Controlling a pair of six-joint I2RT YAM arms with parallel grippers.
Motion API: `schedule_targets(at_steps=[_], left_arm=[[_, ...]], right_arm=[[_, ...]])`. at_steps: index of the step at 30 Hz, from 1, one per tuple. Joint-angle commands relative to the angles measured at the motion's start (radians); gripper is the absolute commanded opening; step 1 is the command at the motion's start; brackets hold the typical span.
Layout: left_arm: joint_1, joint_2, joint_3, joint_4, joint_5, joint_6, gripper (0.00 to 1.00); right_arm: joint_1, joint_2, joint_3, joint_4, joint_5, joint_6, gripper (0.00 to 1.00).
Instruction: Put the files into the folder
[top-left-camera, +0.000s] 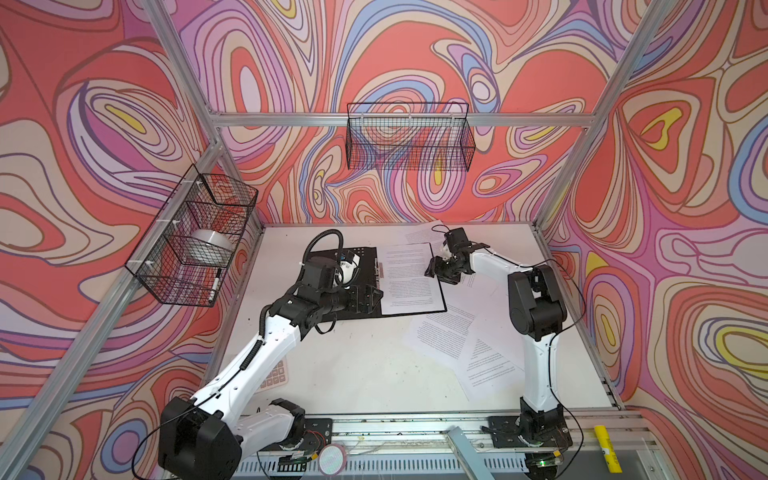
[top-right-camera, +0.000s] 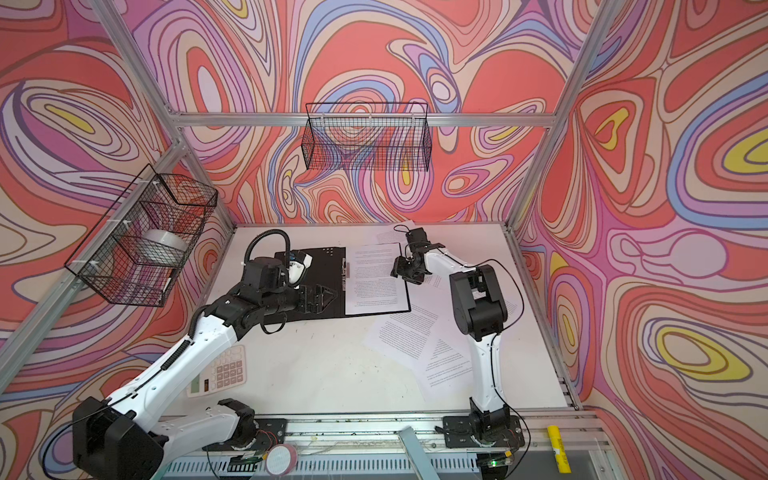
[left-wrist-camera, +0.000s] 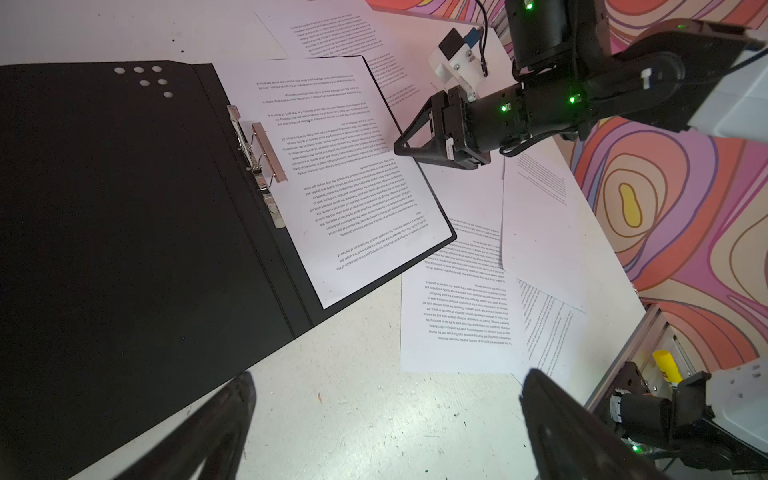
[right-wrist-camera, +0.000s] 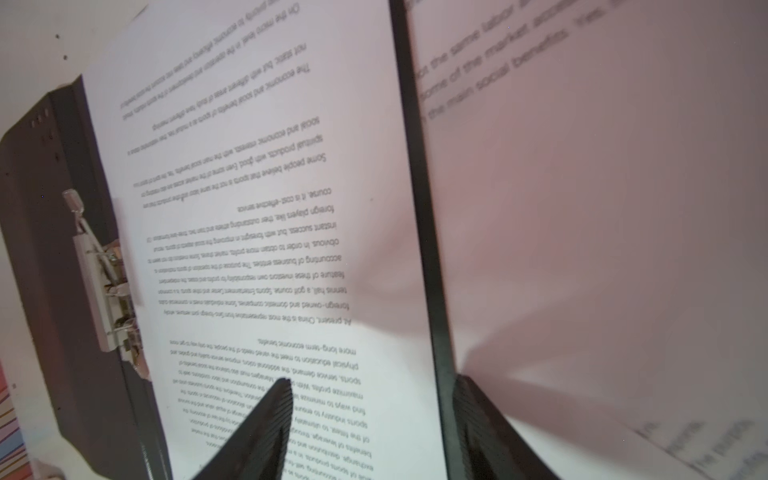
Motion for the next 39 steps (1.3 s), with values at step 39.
schedule_targets(at_steps=[39], left_arm=[[-0.177,0.129,0.121,-0.114,0.091,-0.042,1.0]], right_arm=[[-0.723,-0.671,-0.87,0.259,0.188,0.239,0.81]])
